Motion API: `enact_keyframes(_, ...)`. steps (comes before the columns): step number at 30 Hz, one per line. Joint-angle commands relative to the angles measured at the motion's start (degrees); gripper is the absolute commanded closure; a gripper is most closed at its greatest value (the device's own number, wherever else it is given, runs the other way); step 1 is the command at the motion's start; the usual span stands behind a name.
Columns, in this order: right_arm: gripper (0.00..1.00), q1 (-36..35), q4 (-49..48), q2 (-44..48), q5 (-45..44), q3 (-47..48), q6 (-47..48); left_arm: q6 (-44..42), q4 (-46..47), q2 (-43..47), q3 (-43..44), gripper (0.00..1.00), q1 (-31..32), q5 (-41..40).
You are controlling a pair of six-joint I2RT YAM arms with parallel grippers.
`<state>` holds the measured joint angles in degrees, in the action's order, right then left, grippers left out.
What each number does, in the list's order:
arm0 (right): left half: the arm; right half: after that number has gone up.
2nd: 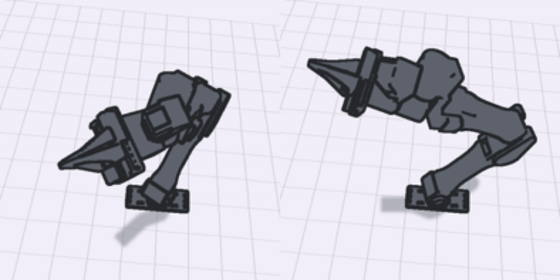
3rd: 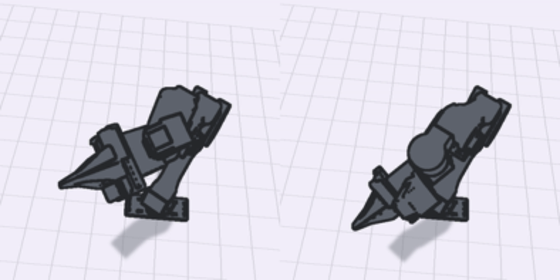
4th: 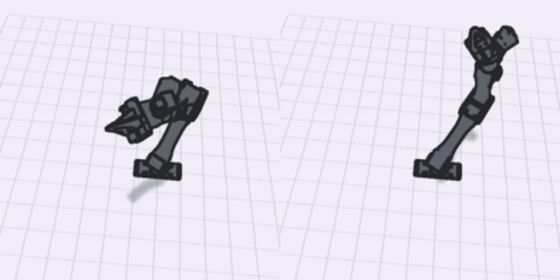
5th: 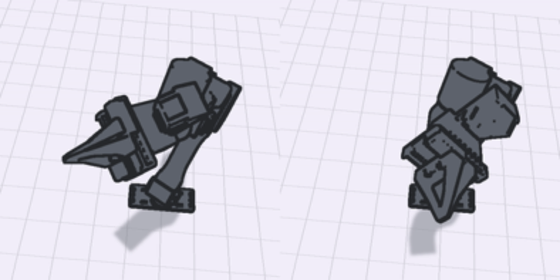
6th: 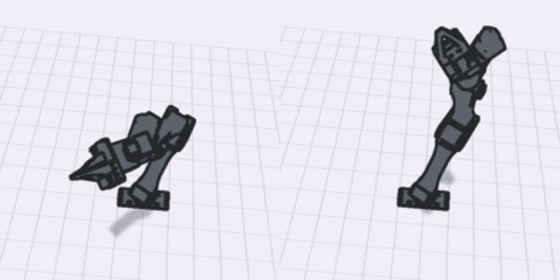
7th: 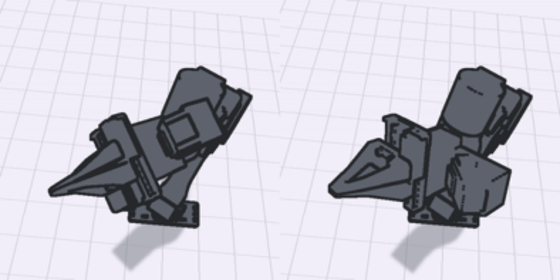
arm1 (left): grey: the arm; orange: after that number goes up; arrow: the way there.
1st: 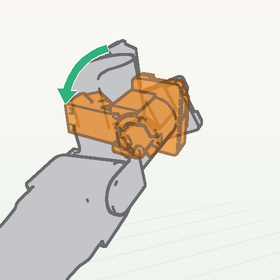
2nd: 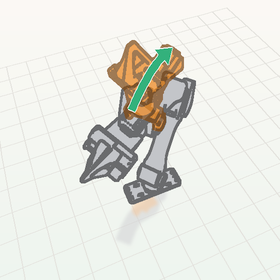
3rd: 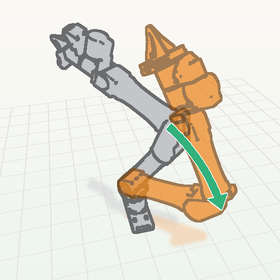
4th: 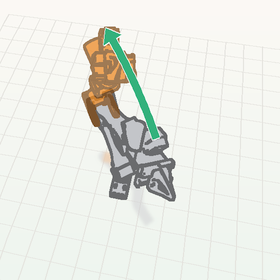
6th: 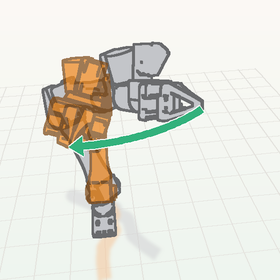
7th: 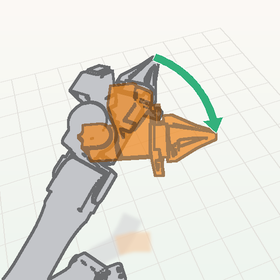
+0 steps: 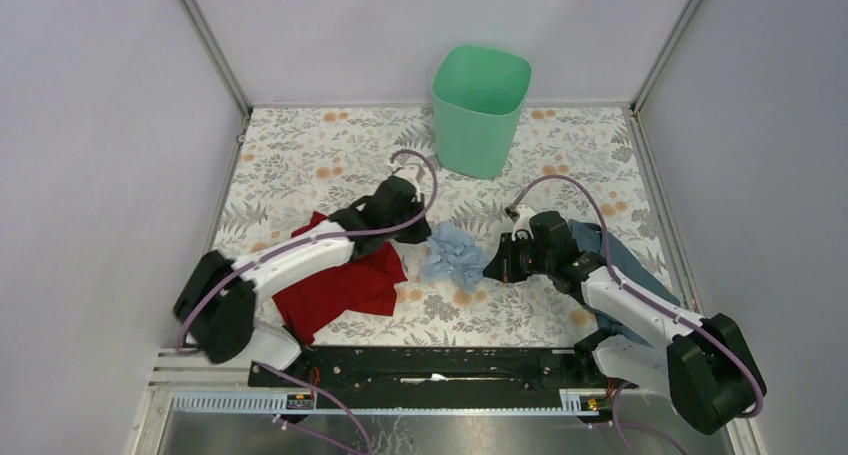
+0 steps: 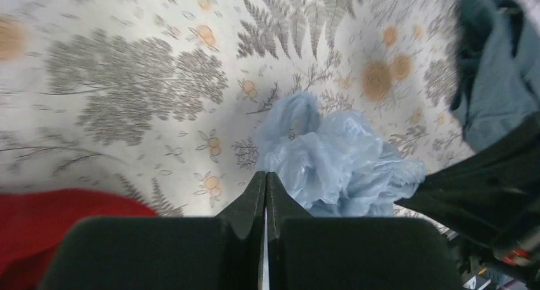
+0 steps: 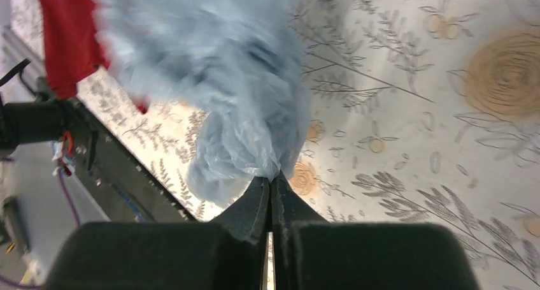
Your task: Put the trash bags into the trash bin
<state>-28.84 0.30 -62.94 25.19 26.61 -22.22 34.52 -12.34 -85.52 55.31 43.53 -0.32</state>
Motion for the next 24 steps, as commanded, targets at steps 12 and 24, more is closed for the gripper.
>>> enact_keyframes(12, 0.99, -0.33, 12.86, 8.92, -16.73, 5.19, -2.6, -2.72, -8.5, 28.82, -6.48, 1.0, -4.67, -13.35)
enact_keyframes(24, 1.0, -0.3, 23.93, 12.19, -34.18, 14.37, 0.24, -0.11, -11.8, 26.93, -5.34, 1.0, -5.36, -18.78)
